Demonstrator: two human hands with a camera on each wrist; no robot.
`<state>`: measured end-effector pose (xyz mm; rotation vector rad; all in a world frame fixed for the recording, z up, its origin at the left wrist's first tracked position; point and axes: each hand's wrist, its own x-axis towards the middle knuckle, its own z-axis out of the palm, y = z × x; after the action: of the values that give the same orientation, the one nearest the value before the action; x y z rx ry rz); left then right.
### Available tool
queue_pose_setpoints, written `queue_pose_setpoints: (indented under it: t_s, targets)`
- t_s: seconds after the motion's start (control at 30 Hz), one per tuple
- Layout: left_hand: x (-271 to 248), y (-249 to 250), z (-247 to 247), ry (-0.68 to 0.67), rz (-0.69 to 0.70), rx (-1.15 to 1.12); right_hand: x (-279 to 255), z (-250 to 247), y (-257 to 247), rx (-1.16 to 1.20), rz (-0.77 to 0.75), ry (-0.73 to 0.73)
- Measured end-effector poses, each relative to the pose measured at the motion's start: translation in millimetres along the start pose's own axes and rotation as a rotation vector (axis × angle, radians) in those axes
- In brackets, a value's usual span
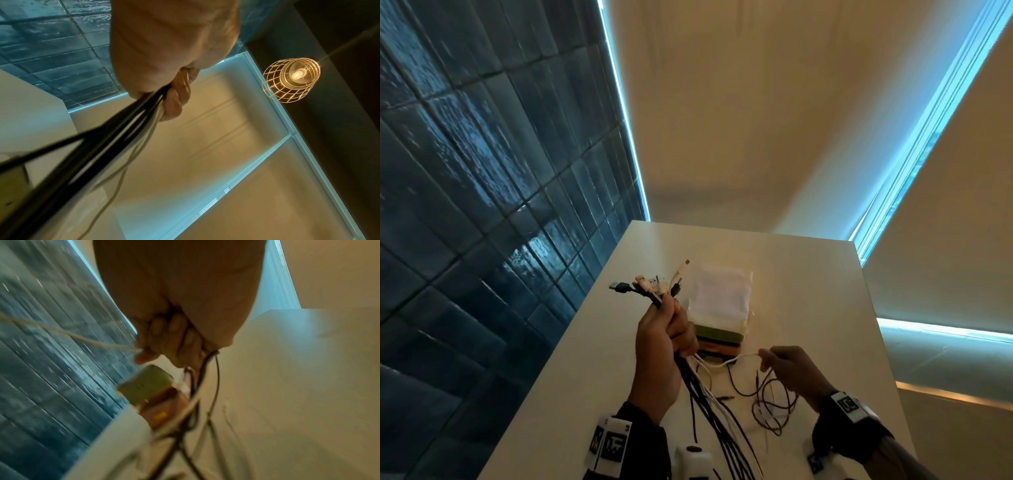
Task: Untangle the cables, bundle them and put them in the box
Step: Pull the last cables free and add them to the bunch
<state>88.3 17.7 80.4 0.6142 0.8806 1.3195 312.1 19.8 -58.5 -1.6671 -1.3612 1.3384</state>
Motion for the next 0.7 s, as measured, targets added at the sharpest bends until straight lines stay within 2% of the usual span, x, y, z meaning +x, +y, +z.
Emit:
queue_pose_setpoints:
  t_s: [0.07, 0.13, 0.23, 0.33, 0.47, 0.63, 0.7]
  targets:
    - [2.3, -6.9, -0.8, 0.029, -0.078, 0.057, -1.5, 1.5, -24.3, 0.163, 0.039, 0.024]
    - [2.9, -14.3, 0.9, 0.052, -0.132, 0.149, -9.1, 4.9, -54.4, 0.346, 0.000, 0.030]
    - [5.6, -20.9, 4.7, 0.108, -0.170, 0.247, -29.5, 10.3, -92.3, 0.485, -0.182, -0.002]
    - [8.5, -21.3, 9.9, 0.160, -0.188, 0.272, -51.8, 17.3, -114.7, 0.485, -0.358, -0.113]
    - [0.8, -17.0, 15.8, 0.144, -0.162, 0.179, -62.8, 25.5, -115.0, 0.392, -0.438, -0.227]
    - [-2.6, -15.9, 17.7, 0.129, -0.175, -0.113, -54.0, 26.5, -86.0, 0.381, -0.398, -0.233]
    - [-3.1, -17.1, 17.0, 0.111, -0.142, -0.123, -45.1, 28.0, -69.2, 0.390, -0.349, -0.186]
